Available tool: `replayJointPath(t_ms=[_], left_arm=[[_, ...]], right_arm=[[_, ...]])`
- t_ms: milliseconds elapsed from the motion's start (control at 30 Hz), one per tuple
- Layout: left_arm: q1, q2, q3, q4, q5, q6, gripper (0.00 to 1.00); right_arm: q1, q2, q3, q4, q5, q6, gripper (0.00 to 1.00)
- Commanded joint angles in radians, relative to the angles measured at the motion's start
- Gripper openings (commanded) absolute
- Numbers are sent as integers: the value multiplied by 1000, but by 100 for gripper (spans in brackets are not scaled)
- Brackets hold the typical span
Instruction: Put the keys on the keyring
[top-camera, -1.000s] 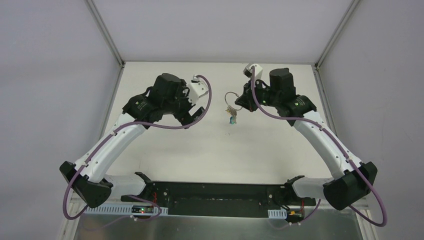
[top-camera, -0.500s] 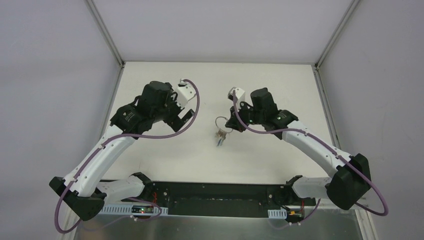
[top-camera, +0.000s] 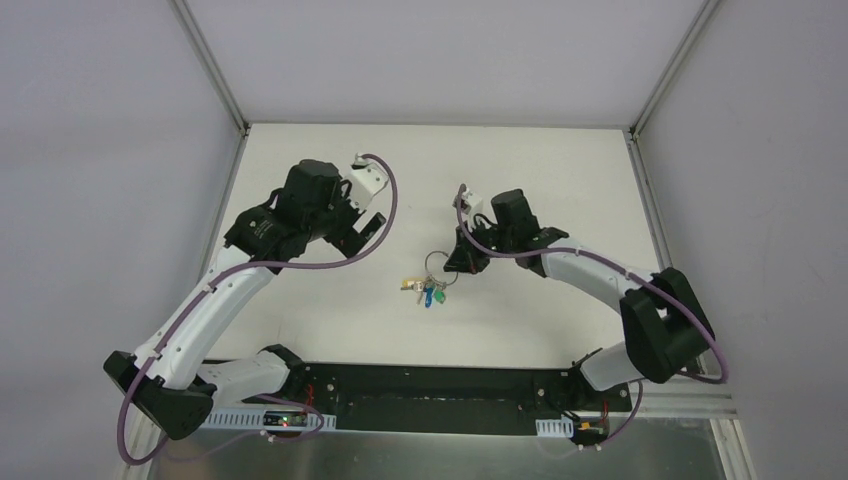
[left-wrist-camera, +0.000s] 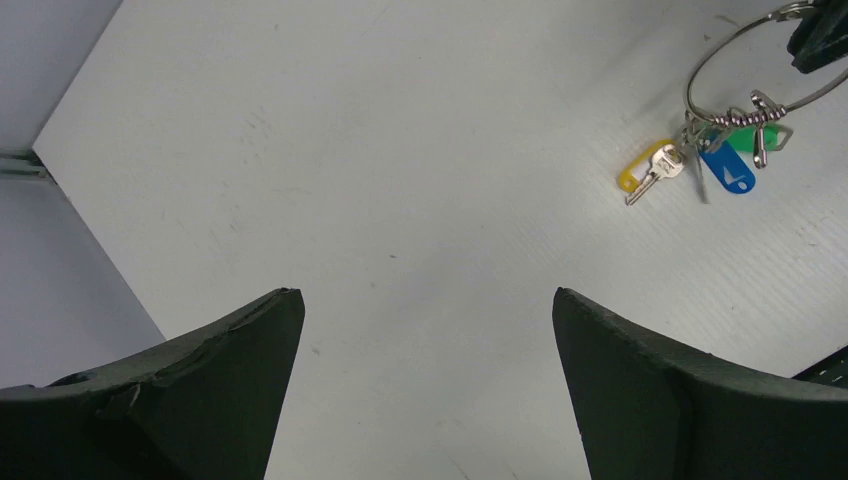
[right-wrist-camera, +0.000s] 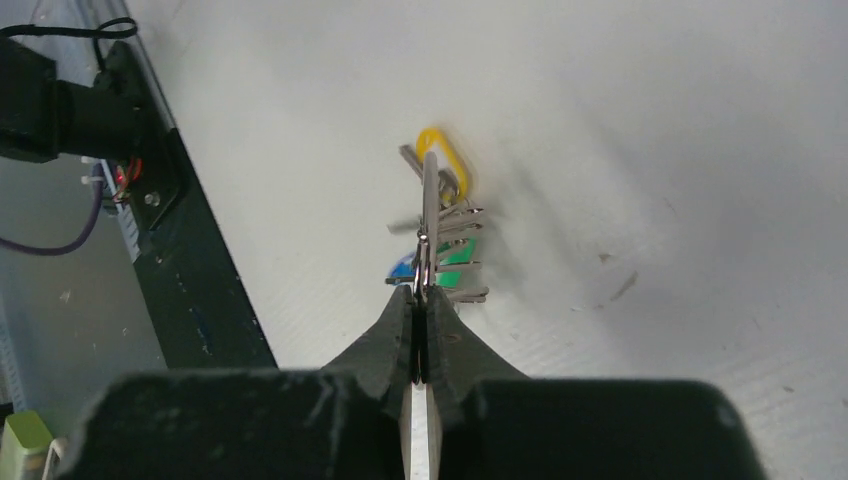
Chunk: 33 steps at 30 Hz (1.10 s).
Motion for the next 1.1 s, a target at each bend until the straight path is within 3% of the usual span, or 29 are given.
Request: replayJointPath(t_ms=[0, 300, 633, 1067], left_arm=[[9, 17, 10, 36, 21, -7, 99], [9, 31, 24, 48, 91, -18, 99], [9, 34, 19, 51, 168, -22, 99], [9, -6, -28, 53, 204, -17, 99]], right_arm=[[-77, 70, -9, 88, -12, 53, 0], [-217, 121, -4, 115, -21, 68, 0], [-292, 244, 52, 53, 29, 113, 0], [-372, 346, 137, -64, 65, 72, 18]])
